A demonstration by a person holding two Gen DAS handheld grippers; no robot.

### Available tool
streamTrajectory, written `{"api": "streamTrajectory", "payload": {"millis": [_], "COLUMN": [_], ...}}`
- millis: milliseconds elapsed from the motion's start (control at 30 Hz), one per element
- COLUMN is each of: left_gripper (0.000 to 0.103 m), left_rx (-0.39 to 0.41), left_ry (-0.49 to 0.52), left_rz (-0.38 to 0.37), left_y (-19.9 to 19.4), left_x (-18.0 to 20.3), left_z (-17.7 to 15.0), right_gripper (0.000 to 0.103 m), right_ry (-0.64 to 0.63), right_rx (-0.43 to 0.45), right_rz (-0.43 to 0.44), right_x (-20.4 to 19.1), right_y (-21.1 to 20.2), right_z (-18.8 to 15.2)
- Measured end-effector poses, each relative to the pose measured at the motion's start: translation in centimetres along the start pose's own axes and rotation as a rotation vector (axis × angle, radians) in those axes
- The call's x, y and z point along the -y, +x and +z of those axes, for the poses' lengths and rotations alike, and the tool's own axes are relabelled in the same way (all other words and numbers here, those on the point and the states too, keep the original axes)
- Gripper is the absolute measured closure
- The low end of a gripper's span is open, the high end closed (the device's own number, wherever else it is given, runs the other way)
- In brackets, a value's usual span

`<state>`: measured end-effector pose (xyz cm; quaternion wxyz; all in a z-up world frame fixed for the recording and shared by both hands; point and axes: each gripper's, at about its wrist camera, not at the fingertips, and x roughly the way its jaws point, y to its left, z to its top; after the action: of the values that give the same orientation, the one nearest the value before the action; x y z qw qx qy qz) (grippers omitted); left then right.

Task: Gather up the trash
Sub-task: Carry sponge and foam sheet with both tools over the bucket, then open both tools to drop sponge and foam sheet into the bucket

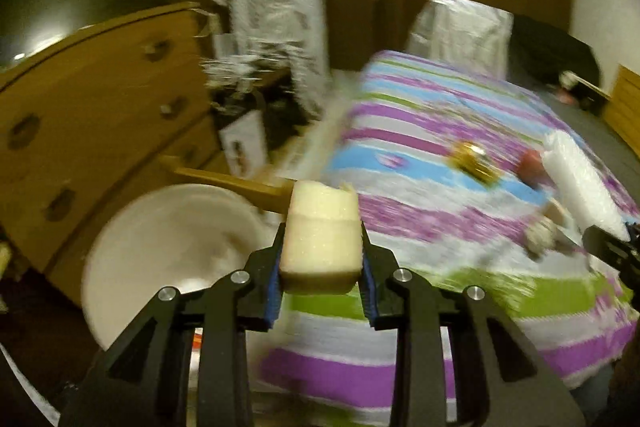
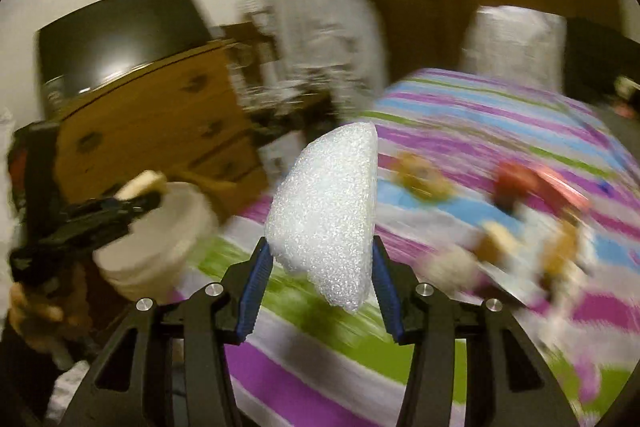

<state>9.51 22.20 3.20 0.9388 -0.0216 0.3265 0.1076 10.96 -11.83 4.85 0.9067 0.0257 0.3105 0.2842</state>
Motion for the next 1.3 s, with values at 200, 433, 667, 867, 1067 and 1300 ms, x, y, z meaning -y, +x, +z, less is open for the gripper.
{"api": "streamTrajectory", "payload": {"millis": [200,433,667,867,1067,1300], "left_gripper": [0.073,0.073,0.073,0.073,0.073,0.073], "left_rx": [-0.007,-0.040,-0.073,-0.082,-0.081,-0.087], "left_ry": [-0.073,-0.087,-0.125,-0.146,-0.143,-0.141], "left_rz": [0.138,0.261,0.279,0.269,0.270,0.277], "left_y": [0.6,2.6,4.3,4.6,4.6,4.8], "left_x": [-6.9,-12.6,-15.7,-16.7,-16.7,-16.8], "left_z": [1.9,2.3,1.3,0.6,0.4,0.2], "right_gripper": [0.052,0.052,0.052,0.052,0.052,0.052], "right_ry": [-0.124,-0.183,-0.250,-0.284,-0.287,-0.309], "right_rx": [-0.088,-0.232,-0.313,-0.336,-0.343,-0.341], "right_rz": [0.185,0.307,0.331,0.325,0.316,0.323], "right_x": [-9.5,-18.9,-24.6,-26.4,-26.2,-26.7], "right_y": [6.9,14.4,18.9,20.4,20.8,20.5], "right_z": [7.4,11.3,11.4,10.5,10.3,10.2]}}
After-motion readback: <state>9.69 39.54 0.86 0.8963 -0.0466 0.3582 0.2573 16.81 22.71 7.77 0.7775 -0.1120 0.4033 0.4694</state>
